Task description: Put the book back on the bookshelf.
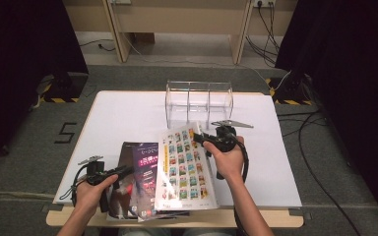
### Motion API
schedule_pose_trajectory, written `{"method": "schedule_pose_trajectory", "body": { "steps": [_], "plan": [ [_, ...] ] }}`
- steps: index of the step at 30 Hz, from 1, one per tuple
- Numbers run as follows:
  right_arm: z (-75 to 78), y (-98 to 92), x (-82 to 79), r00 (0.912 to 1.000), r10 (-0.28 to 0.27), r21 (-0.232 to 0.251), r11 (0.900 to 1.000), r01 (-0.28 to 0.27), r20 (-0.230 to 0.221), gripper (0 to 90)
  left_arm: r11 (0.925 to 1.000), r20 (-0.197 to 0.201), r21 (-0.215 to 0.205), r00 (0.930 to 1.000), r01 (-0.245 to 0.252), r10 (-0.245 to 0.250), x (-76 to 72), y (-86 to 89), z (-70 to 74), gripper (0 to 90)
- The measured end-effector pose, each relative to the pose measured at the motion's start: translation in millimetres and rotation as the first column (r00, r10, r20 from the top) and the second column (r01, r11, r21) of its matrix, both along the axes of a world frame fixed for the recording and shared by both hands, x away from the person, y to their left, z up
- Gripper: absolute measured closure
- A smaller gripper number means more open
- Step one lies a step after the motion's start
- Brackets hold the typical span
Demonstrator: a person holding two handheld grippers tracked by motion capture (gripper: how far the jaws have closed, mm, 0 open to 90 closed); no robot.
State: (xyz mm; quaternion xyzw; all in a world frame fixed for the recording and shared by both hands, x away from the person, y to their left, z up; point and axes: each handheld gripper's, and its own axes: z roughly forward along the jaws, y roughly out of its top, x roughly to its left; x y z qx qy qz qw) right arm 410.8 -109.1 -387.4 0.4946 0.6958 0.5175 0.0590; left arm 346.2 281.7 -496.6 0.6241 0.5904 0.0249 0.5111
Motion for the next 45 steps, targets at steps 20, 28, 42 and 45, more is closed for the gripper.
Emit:
{"method": "schedule_pose_trajectory", "body": {
  "steps": [20, 28, 42, 45],
  "plan": [
    [60.9, -25.5, 7.3, 0.9827, -0.091, -0.065, 0.993, 0.102, 0.161, 74.1, 1.0000, -0.009, 0.003, 1.0000, -0.002, 0.002, 0.3, 1.6, -2.8, 49.9],
    [82.3, -41.7, 2.8, 0.9506, -0.177, -0.028, 0.981, 0.190, 0.255, 74.1, 1.0000, -0.010, 0.005, 0.9999, 0.001, -0.001, -0.1, 0.9, -4.4, 50.1],
    [101.8, -68.6, 0.6, 0.9135, -0.273, 0.012, 0.959, 0.283, 0.302, 74.1, 1.0000, 0.003, 0.000, 1.0000, -0.007, 0.007, -0.3, 0.4, -3.5, 50.1],
    [108.5, -75.4, 1.9, 0.9065, -0.288, 0.012, 0.954, 0.299, 0.309, 74.2, 1.0000, 0.003, -0.002, 1.0000, -0.005, 0.005, -0.8, 0.5, -3.7, 50.1]
  ]
}}
